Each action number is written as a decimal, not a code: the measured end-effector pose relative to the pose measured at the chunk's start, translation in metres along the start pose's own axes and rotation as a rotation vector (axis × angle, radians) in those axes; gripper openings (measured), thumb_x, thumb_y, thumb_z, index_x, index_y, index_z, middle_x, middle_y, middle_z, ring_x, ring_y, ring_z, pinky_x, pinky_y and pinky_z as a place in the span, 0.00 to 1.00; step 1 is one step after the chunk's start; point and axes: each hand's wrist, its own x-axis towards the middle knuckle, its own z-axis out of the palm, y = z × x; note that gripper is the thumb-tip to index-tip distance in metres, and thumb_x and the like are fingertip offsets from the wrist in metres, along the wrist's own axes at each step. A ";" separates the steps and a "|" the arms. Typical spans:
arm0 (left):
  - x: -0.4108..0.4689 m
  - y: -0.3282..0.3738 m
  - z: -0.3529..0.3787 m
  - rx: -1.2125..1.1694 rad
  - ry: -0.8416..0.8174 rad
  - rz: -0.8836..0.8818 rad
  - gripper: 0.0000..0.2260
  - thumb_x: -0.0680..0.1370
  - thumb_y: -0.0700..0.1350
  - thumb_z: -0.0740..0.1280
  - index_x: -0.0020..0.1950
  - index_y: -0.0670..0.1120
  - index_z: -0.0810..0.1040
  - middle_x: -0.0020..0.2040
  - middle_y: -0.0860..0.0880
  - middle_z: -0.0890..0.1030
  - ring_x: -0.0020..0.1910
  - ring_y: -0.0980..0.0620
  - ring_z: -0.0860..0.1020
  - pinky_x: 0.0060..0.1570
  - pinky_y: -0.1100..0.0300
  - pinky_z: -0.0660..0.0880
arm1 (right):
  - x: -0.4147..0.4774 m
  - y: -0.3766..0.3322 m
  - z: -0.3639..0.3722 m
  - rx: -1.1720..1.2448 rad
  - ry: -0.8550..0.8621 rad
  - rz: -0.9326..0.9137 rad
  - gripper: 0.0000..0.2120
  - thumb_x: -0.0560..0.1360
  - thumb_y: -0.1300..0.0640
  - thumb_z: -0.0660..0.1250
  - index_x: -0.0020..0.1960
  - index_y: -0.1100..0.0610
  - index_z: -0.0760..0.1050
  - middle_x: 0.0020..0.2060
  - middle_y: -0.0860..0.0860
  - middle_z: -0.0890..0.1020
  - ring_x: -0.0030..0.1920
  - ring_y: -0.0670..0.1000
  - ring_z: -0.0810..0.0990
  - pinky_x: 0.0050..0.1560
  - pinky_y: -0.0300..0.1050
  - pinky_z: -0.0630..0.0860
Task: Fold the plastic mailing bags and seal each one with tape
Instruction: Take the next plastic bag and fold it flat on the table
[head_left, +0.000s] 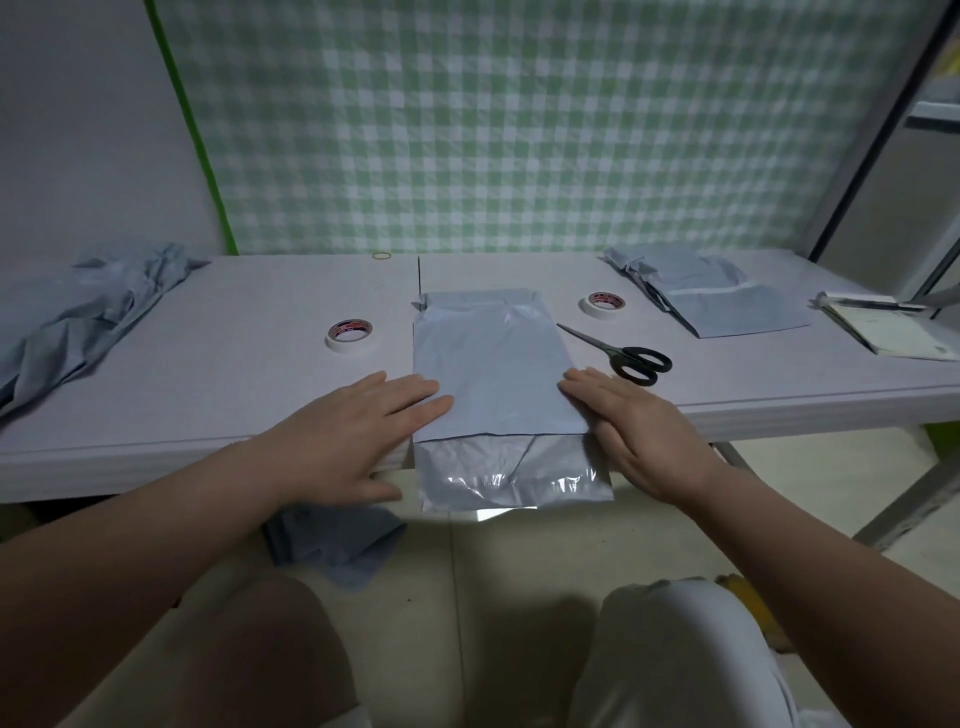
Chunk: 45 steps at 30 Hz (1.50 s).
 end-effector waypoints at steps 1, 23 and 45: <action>0.000 0.001 0.004 0.000 0.036 0.003 0.41 0.70 0.60 0.70 0.76 0.48 0.57 0.74 0.47 0.65 0.71 0.49 0.66 0.69 0.51 0.64 | -0.003 0.003 0.001 -0.043 -0.019 -0.021 0.27 0.72 0.58 0.53 0.70 0.61 0.69 0.68 0.56 0.72 0.69 0.58 0.70 0.69 0.46 0.62; 0.047 0.039 -0.015 -0.735 0.540 -0.838 0.18 0.79 0.48 0.63 0.34 0.38 0.68 0.30 0.42 0.70 0.31 0.50 0.67 0.33 0.56 0.60 | 0.031 -0.018 -0.002 0.746 0.294 0.405 0.13 0.75 0.57 0.67 0.34 0.63 0.74 0.28 0.54 0.71 0.32 0.44 0.67 0.34 0.41 0.63; 0.077 0.043 -0.014 -0.173 0.363 -0.749 0.14 0.75 0.37 0.65 0.58 0.49 0.77 0.51 0.46 0.78 0.50 0.42 0.76 0.49 0.51 0.67 | 0.065 -0.038 0.025 -0.032 0.357 0.646 0.11 0.78 0.54 0.58 0.49 0.56 0.77 0.41 0.54 0.82 0.45 0.58 0.78 0.49 0.48 0.66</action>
